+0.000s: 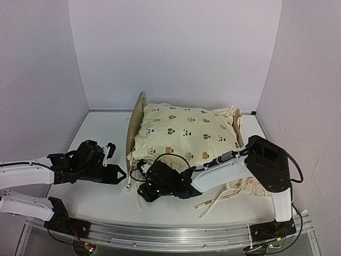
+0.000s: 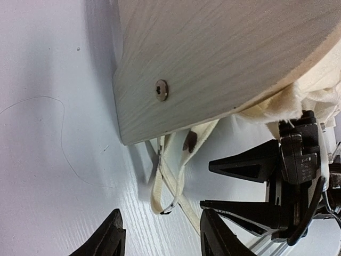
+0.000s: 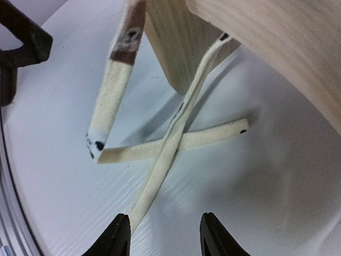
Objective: Set up the pet bed
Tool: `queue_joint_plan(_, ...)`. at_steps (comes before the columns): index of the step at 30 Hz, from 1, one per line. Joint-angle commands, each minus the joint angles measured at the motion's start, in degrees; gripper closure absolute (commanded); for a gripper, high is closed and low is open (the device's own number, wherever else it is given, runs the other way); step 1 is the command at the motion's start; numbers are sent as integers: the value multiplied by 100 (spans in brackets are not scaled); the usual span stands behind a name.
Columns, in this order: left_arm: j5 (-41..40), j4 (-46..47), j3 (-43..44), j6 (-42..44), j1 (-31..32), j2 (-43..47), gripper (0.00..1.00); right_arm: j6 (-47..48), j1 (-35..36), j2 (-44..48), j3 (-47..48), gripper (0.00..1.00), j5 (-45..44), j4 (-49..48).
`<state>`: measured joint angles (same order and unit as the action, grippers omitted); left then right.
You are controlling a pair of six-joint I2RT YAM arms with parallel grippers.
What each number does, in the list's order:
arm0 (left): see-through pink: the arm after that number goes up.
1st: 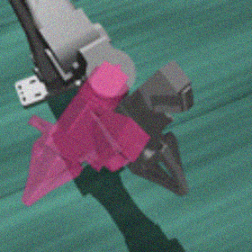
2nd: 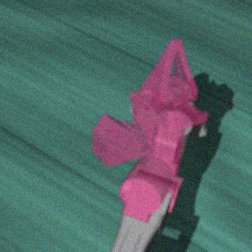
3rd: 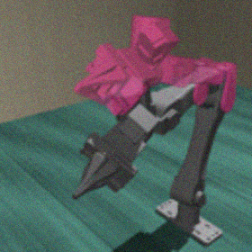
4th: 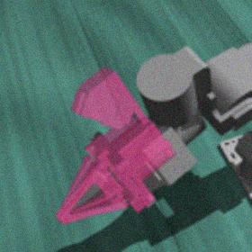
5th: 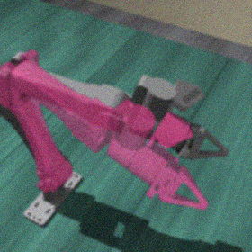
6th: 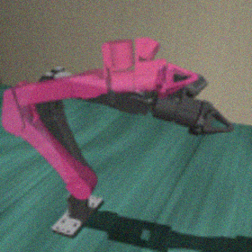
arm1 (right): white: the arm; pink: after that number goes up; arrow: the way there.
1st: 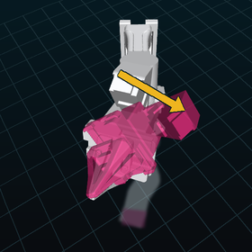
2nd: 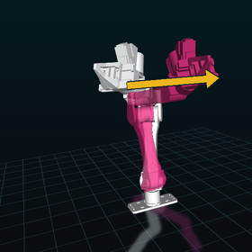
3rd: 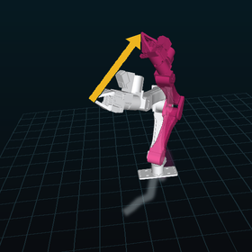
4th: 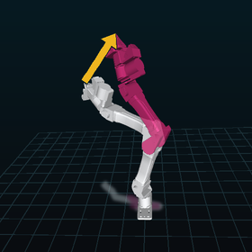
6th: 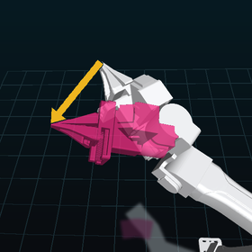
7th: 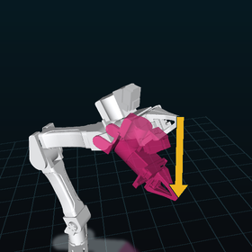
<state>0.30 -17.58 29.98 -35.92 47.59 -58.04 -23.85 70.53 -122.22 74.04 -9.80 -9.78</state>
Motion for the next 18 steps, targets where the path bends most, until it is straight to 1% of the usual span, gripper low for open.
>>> queue_joint_plan(1,-250,-174,140,-70,18,63,52,533,-66,-351,484,56,-518,-635)
queue_joint_plan(5,-267,-173,101,-111,22,68,53,570,-150,-609,771,60,-597,-700)
queue_joint_plan(10,-295,-195,79,-106,22,125,54,722,-159,-761,829,61,-1093,-819)
queue_joint_plan(14,-306,-193,82,-94,22,103,54,694,-156,-869,835,60,-1489,-906)
queue_joint_plan(18,-310,-176,68,-87,22,96,55,467,-153,-973,770,59,-1861,-1050)
